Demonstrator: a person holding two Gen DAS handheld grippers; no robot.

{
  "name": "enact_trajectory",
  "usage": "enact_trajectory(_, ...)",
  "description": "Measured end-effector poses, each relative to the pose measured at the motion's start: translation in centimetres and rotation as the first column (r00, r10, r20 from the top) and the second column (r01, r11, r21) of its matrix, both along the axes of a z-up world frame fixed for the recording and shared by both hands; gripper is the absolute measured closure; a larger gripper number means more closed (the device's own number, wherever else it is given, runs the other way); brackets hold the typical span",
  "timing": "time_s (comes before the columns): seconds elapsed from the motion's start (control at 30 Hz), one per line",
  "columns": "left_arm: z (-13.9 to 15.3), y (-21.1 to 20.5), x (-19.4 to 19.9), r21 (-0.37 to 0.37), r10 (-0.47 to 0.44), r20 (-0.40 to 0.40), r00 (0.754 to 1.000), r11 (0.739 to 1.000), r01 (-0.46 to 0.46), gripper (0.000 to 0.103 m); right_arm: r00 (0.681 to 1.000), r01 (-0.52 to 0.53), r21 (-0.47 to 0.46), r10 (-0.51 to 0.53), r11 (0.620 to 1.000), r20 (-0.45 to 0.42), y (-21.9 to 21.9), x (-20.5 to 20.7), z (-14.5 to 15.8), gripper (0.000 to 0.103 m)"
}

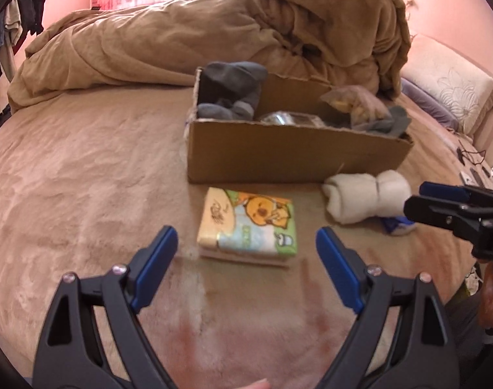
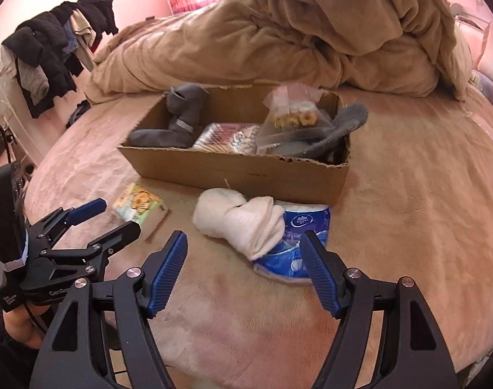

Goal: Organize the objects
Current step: 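Grasp the yellow tissue pack with the left gripper while the right grasps white socks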

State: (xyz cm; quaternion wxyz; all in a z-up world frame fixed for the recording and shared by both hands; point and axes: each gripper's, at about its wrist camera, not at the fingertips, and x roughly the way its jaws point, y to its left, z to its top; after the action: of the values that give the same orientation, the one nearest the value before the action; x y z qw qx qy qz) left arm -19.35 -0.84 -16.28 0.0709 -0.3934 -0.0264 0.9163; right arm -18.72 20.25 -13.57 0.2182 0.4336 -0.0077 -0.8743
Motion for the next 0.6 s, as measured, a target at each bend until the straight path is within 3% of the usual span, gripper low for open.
enact_trajectory(0.23,-1.7,0.2,-1.4,-0.038,-0.002,0.017,1.0,0.999,0.003,0.017,1.0,-0.004,0.027,0.003,1.0,0.023,-1.4,-1.6,-1.3,0.03)
enact_trajectory(0.3,-1.7,0.3,-1.3,-0.042,-0.01,0.015,1.0,0.999,0.01,0.034,1.0,-0.003,0.049,0.001,0.999,0.022,-1.9,-1.8,-1.5,0.04)
enact_trajectory(0.33,-1.7,0.3,-1.2,-0.043,-0.013,0.016,1.0,0.999,0.014,0.038,1.0,0.003,0.059,-0.004,0.998,0.021,-2.0,-1.8,-1.6,0.043)
enact_trajectory(0.37,-1.7,0.3,-1.1,-0.043,-0.013,0.014,1.0,0.999,0.014,0.038,1.0,0.008,0.066,-0.009,0.998,0.02,-2.0,-1.8,-1.7,0.051)
enact_trajectory(0.47,-1.3,0.2,-0.5,-0.029,-0.02,0.001,1.0,0.999,0.02,0.038,1.0,0.013,0.065,-0.014,0.998,0.012,-1.7,-1.7,-1.7,0.061)
enact_trajectory(0.6,-0.1,0.4,0.7,-0.036,-0.023,-0.028,0.999,0.999,0.022,0.038,1.0,0.02,0.069,-0.019,0.997,-0.01,-1.5,-1.0,-1.1,0.068)
